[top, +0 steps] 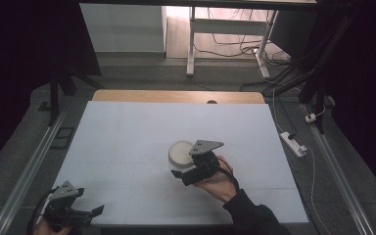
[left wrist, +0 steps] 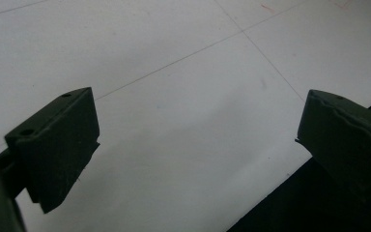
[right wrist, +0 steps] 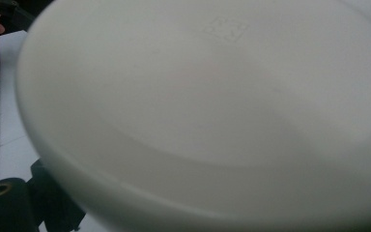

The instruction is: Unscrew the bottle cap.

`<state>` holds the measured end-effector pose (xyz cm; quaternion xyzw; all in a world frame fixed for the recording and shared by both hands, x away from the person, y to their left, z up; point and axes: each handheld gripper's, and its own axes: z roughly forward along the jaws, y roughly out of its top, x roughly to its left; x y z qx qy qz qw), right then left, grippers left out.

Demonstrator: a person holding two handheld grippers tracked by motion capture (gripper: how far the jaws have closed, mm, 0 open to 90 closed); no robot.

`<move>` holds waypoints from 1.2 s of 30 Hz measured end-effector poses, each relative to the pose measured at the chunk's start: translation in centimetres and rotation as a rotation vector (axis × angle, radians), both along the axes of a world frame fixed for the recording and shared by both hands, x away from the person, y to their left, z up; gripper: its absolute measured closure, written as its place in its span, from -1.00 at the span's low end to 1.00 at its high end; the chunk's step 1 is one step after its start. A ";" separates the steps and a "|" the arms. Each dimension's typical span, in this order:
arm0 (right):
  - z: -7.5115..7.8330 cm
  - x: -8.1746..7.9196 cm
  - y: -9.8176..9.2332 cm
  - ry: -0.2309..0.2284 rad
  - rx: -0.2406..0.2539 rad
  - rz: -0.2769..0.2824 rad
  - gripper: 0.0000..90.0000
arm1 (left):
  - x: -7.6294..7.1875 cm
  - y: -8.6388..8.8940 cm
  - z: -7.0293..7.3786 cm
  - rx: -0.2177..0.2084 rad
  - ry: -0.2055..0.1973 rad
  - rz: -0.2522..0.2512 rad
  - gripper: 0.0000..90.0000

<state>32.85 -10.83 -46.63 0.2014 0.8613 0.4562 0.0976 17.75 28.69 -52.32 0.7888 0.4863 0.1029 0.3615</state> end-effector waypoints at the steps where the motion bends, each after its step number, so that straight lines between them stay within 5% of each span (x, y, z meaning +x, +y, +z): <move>1: 0.0 0.0 0.0 0.001 0.002 0.001 -0.85 | 0.0 0.0 0.0 -0.002 -0.001 0.001 -0.97; 11: 0.1 -0.2 -0.1 -0.001 0.001 0.011 -0.85 | 0.2 -0.1 0.4 -0.031 -0.019 -0.013 -1.00; 22: 0.1 -0.4 0.1 0.001 0.000 0.021 -0.85 | 1.6 -1.8 1.7 -0.060 -0.107 -0.151 -1.00; 36: 0.2 -0.7 0.1 0.000 -0.001 0.034 -0.85 | 4.3 -4.4 3.5 -0.102 -0.146 -0.253 -1.00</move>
